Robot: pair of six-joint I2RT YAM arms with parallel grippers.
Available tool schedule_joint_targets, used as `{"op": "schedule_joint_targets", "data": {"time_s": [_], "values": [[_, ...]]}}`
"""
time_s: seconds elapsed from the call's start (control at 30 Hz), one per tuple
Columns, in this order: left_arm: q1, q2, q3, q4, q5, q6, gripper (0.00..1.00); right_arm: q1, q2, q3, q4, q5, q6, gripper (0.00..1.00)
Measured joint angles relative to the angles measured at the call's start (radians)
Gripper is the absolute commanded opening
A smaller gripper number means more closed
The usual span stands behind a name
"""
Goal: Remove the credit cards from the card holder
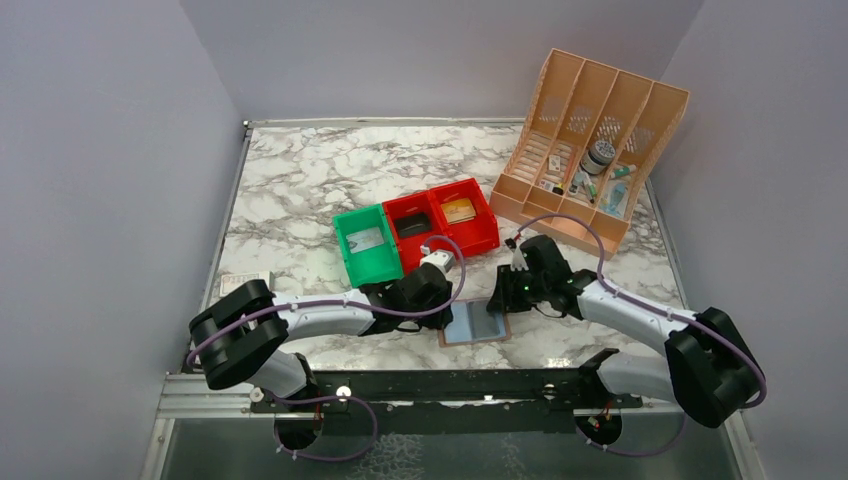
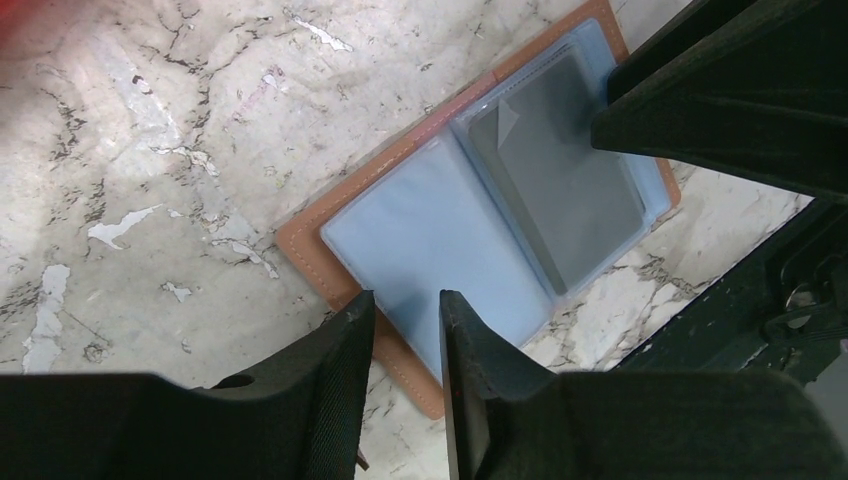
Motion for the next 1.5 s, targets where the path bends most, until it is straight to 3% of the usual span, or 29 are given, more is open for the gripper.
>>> {"op": "schedule_joint_targets", "data": {"time_s": [0.17,0.3,0.57,0.73,1.03,1.5], "values": [[0.0,0.001,0.0,-0.006,-0.006,0.004,0.3,0.0,0.01,0.0,-0.003,0.0,0.002,0.26],[0.0,0.001,0.001,-0.012,-0.01,0.005,0.27,0.0,0.019,0.0,-0.003,-0.002,0.001,0.13],[0.0,0.001,0.001,-0.022,-0.023,0.012,0.05,0.0,0.019,0.006,-0.005,-0.024,0.001,0.07],[0.0,0.001,0.002,-0.024,-0.031,0.012,0.0,0.0,-0.005,0.021,-0.008,-0.046,0.002,0.06],[0.0,-0.009,0.003,-0.045,-0.057,0.011,0.0,0.0,-0.007,0.022,0.005,-0.094,0.011,0.1],[0.0,-0.078,-0.016,-0.045,-0.087,0.011,0.0,0.0,-0.003,-0.038,0.224,-0.278,0.138,0.22]]}}
